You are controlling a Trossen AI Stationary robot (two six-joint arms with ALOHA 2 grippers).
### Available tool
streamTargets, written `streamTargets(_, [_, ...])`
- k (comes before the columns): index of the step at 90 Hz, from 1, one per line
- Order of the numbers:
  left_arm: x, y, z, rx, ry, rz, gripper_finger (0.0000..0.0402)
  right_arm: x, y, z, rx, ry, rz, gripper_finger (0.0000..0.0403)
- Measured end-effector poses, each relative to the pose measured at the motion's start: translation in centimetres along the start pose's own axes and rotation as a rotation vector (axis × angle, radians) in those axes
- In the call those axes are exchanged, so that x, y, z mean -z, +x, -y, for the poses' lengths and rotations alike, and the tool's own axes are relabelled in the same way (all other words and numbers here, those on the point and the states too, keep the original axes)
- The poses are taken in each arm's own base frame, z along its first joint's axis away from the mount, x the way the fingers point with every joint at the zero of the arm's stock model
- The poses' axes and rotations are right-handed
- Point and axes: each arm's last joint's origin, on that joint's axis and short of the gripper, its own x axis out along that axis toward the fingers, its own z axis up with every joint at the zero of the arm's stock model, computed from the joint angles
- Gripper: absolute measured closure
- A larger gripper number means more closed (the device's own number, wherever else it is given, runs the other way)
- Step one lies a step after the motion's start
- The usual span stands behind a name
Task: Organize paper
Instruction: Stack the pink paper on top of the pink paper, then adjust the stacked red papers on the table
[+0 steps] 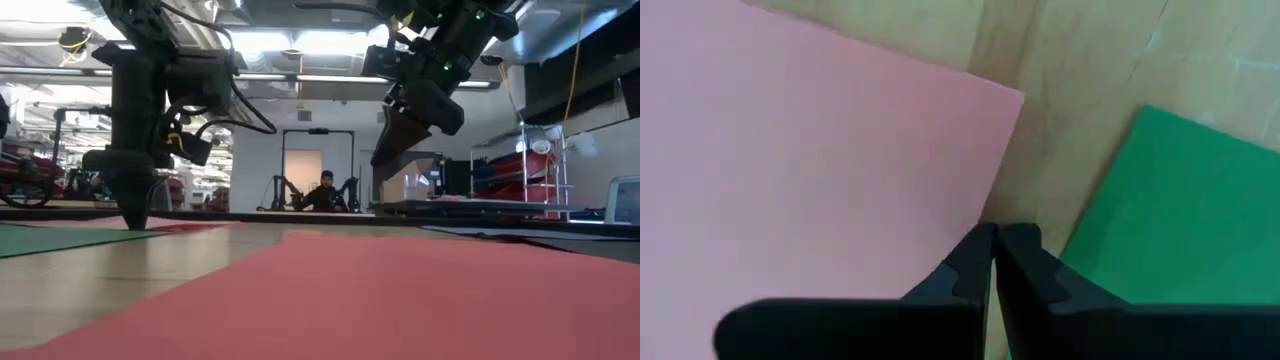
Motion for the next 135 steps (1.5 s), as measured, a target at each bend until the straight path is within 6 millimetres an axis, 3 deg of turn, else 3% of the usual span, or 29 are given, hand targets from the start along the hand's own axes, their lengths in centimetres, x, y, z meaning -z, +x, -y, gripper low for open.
streamTargets(19, [0.0, -0.4, 0.6, -0.013, -0.002, 0.010, 0.0402, 0.0, 0.0, 0.0, 0.000, 0.000, 0.000, 0.0402])
streamTargets(32, [-0.6, -2.5, 2.3, 0.009, 0.016, 0.095, 0.0402, 0.0, 0.0, 0.0, 0.000, 0.000, 0.001, 0.0402])
streamTargets(52, [-2.9, -6.8, 6.8, 0.169, 0.034, 0.406, 0.0402, 0.1, 0.0, 0.0, 0.000, -0.003, -0.007, 0.0402])
streamTargets(61, [-3.7, -7.6, 9.2, 0.261, 0.078, 0.566, 0.0402, 0.2, -0.5, 0.1, 0.009, -0.005, -0.014, 0.0402])
streamTargets(75, [-4.7, -6.7, 12.0, 0.326, 0.106, 0.672, 0.0402, 0.0, -2.5, 0.3, 0.008, -0.004, 0.020, 0.0402])
streamTargets(93, [-6.7, -3.4, 14.8, 0.375, 0.117, 0.765, 0.0402, 0.6, -5.3, -0.2, -0.023, -0.009, 0.088, 0.0403])
streamTargets(118, [-9.5, -0.8, 16.4, 0.355, 0.124, 0.778, 0.0402, 2.5, -5.4, -0.8, -0.011, 0.066, 0.055, 0.0403])
streamTargets(135, [-9.5, 0.1, 17.7, 0.323, 0.158, 0.704, 0.0402, 2.5, -5.4, -0.7, -0.010, 0.066, 0.056, 0.0403])
